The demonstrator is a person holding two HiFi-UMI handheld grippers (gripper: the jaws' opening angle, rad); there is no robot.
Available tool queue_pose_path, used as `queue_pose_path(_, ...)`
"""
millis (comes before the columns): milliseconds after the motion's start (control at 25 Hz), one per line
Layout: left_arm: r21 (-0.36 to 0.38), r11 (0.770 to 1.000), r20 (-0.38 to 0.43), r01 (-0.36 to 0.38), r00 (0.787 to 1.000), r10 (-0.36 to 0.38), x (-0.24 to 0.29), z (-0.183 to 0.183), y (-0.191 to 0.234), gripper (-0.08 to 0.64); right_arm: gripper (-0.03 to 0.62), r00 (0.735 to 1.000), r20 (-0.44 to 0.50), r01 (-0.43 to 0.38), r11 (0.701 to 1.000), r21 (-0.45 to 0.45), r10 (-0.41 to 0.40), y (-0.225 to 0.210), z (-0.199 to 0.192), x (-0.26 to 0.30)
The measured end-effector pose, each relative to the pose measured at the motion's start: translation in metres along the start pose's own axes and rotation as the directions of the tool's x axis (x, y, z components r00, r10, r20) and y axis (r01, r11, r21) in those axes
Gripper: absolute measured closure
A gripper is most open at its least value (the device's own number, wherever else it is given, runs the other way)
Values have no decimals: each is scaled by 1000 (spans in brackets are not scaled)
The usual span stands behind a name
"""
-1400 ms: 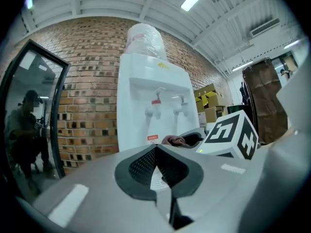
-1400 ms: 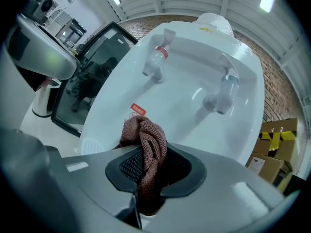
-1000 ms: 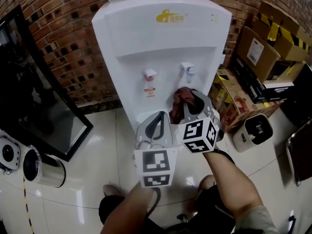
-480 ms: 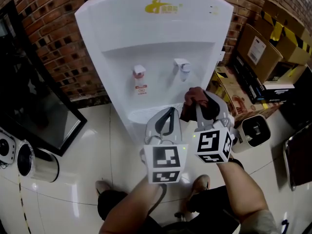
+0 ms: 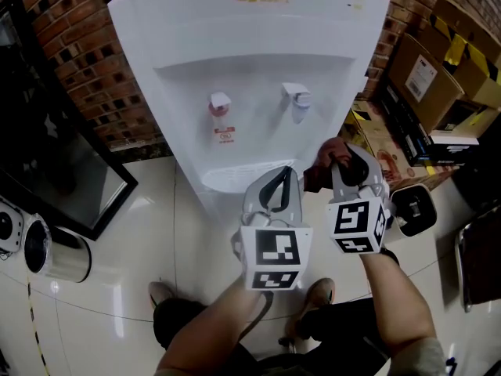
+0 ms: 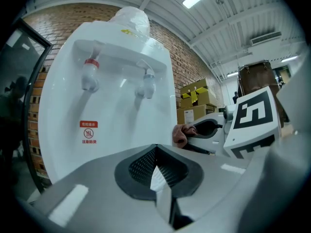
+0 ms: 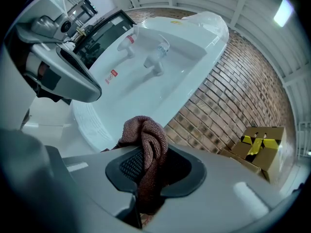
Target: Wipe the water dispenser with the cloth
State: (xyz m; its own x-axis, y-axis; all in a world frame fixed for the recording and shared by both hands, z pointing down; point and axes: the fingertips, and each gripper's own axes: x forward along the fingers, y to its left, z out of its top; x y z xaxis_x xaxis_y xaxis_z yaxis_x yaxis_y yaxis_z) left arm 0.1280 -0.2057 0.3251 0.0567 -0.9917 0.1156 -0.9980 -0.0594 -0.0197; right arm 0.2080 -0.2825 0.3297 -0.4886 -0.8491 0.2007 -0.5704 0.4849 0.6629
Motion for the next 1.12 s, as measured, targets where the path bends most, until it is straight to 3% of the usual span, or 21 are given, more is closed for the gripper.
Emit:
queue_pose_path(160, 3, 1000, 2, -14, 1000, 14, -5, 3, 8, 560, 499, 1000, -10, -9, 1000, 6, 9, 0, -2, 1)
queue_pose_path(400, 42, 993, 18, -112, 994, 111, -35, 14, 43, 560, 495, 999, -21, -28, 998, 53, 29, 7, 9, -6)
queue_pose_path(600, 62, 978, 19, -201, 980, 200, -76, 24, 91, 560, 495, 994, 100, -62, 994, 87, 54, 33, 67, -25)
queue_pose_path(720, 150, 961, 13, -232, 972, 233, -99, 26, 125, 560, 495, 977, 180, -131, 988, 79, 115, 71, 106, -31)
queue_pose_path(840, 204, 949, -16, -242, 968, 250, -118, 14, 156, 560, 495, 949, 241, -214, 977, 12, 205, 117, 139, -33)
queue_pose_path(1040, 32, 960, -34, -277, 960, 278, -143, 0, 199, 558, 495, 912, 273, -298, 952, -74, 307, 187, 175, -26)
queue_pose_path(1120, 9, 956, -18, -294, 956, 294, -152, 2, 212, 558, 495, 905, 261, -322, 942, -96, 336, 213, 181, -21)
